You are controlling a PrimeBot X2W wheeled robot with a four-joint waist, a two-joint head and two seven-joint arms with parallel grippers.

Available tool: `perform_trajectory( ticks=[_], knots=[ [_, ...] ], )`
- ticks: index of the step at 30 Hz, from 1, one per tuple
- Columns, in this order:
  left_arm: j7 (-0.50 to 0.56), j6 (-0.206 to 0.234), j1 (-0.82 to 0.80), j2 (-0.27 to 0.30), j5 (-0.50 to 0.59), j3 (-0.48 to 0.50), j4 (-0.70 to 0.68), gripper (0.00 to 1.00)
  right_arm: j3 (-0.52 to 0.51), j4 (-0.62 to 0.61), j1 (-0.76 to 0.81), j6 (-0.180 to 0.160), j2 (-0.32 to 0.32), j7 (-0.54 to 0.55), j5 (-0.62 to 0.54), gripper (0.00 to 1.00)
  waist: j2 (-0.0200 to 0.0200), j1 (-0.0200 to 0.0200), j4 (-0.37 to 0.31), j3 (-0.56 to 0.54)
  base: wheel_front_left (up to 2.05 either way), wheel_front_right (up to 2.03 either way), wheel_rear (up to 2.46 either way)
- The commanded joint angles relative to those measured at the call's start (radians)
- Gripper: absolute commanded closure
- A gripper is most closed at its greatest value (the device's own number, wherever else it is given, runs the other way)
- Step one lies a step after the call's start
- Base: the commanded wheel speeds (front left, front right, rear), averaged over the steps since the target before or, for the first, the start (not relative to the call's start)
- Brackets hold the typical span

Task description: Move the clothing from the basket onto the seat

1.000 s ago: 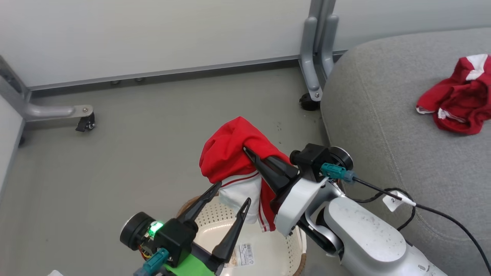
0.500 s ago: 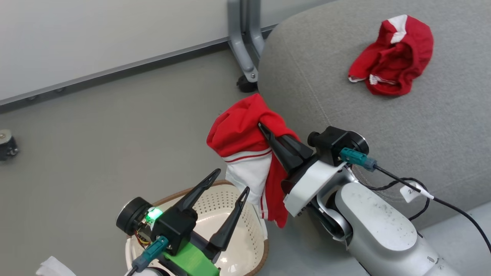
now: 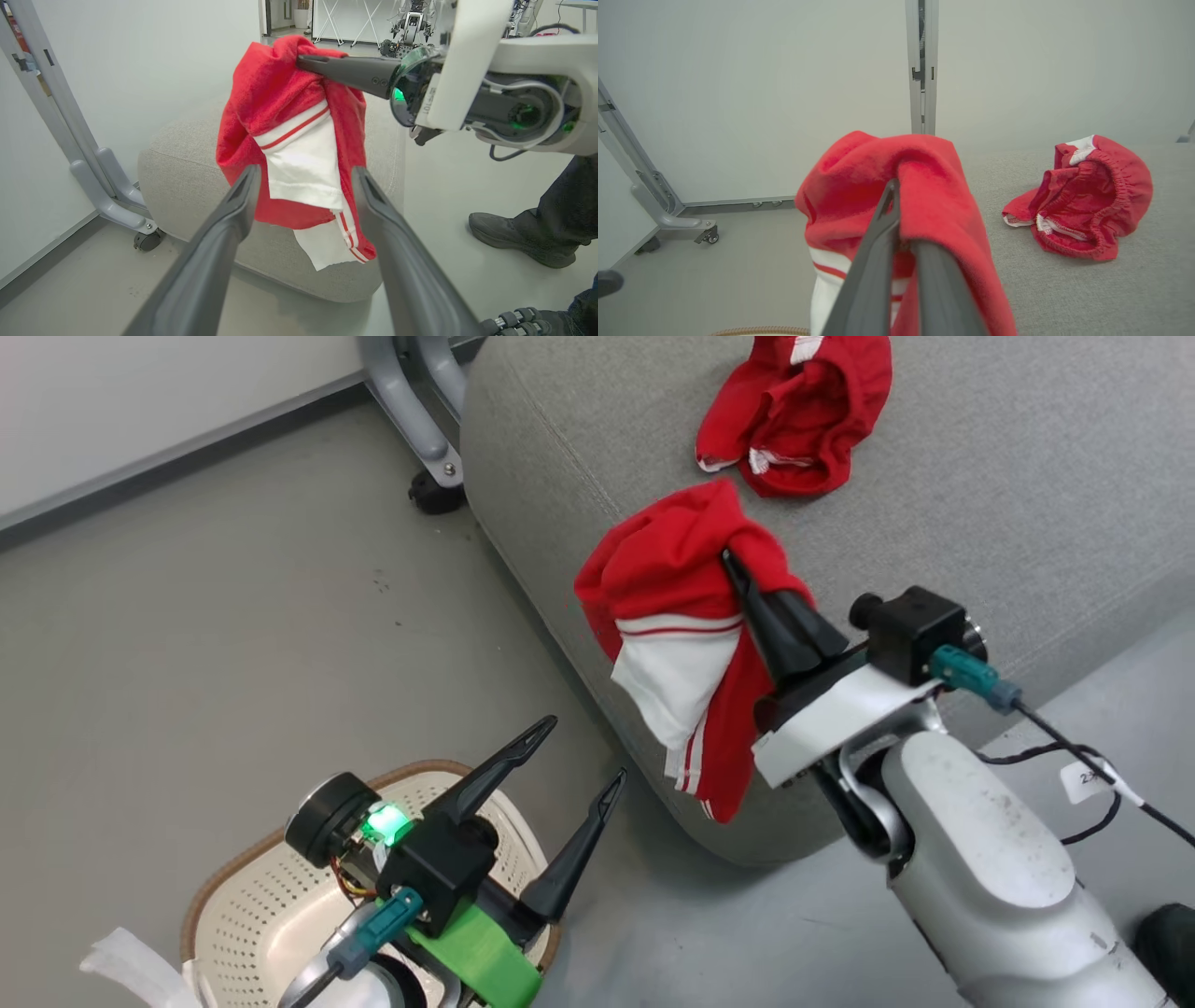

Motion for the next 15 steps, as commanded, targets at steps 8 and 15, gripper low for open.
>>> perform_trajectory(
  ticks=[8,15],
  knots=[
    [0.025,-0.025,-0.080,0.011,0.019,-0.008,-0.032,0.00,-0.177,0.001,-0.126,0.000,-0.052,-0.021,-0.051,1.00,-0.0001,0.0000,-0.017,0.123,0.00,0.00,0.00],
    [0.043,-0.055,-0.159,0.005,0.051,-0.023,-0.058,0.00,-0.328,0.039,-0.267,0.000,-0.120,-0.031,-0.077,1.00,-0.0001,0.0000,0.059,0.219,0.00,0.00,0.00]
  ],
)
